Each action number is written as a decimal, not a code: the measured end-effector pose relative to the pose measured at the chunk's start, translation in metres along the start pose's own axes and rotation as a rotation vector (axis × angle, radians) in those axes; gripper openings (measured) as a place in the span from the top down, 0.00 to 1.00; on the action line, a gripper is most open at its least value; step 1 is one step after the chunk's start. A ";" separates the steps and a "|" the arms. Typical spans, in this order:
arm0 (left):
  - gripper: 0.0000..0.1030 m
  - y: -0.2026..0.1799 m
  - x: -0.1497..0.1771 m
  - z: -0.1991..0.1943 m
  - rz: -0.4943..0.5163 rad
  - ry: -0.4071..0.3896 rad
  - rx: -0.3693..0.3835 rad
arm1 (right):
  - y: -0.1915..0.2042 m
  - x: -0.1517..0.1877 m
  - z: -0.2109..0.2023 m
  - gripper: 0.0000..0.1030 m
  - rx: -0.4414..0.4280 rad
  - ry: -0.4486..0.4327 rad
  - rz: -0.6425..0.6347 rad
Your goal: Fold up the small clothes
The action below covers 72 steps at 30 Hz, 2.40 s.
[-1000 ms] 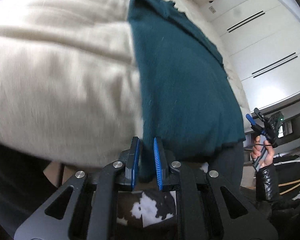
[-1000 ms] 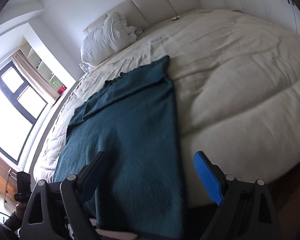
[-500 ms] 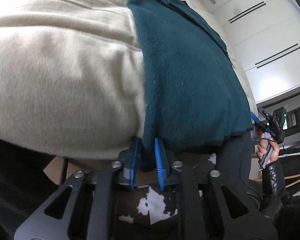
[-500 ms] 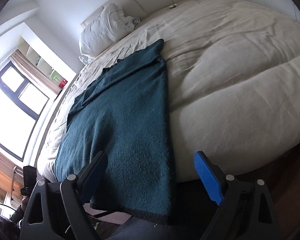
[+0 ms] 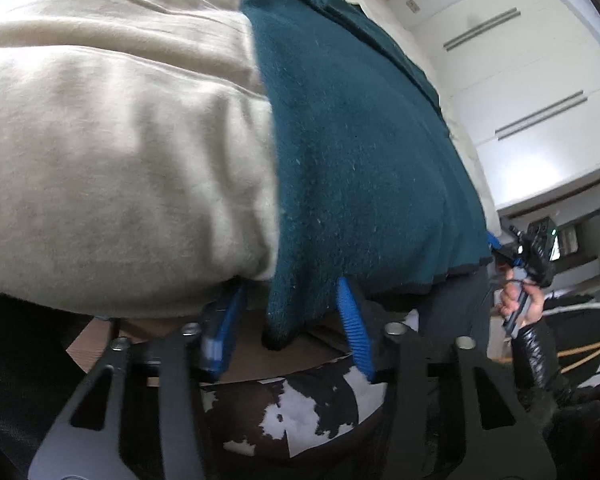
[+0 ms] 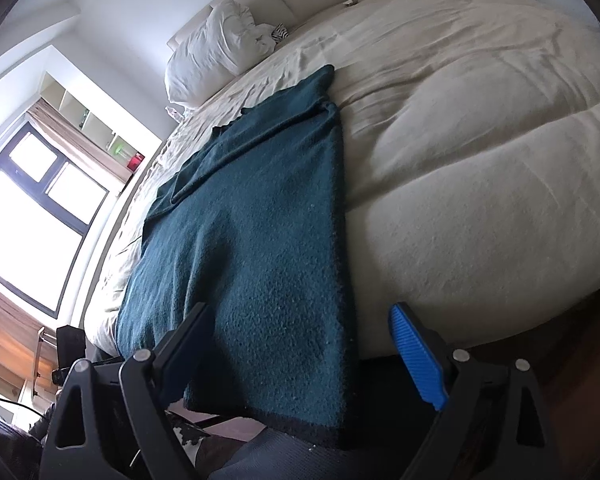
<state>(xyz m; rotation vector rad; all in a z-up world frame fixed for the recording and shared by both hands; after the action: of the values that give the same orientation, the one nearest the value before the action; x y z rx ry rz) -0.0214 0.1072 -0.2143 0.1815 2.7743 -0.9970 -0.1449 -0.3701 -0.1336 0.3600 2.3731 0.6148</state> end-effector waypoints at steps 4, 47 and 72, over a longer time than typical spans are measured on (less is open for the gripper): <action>0.85 -0.001 0.000 0.002 0.017 0.016 -0.008 | 0.000 0.000 0.000 0.12 -0.008 0.028 -0.015; 0.96 -0.030 -0.002 -0.030 0.076 -0.079 0.167 | 0.036 0.004 0.016 0.92 -0.014 0.387 -0.225; 0.96 -0.042 -0.132 -0.105 -0.065 -0.405 0.516 | 0.047 -0.121 0.022 0.93 -0.346 -0.068 0.007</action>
<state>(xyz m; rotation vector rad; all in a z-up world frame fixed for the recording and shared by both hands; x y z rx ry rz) 0.0860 0.1354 -0.0801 -0.0405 2.1328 -1.5537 -0.0352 -0.3712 -0.0600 0.2312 2.1496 0.9810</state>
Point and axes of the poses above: each gripper's, at about its wrist camera, not at the fingertips, and z roughly the way its jaws point, y to its left, x to its underside, the point moved 2 cm from there along z, roughly the way its jaws point, and after that the axes turned 5 degrees about -z, right-handed, at the moved point
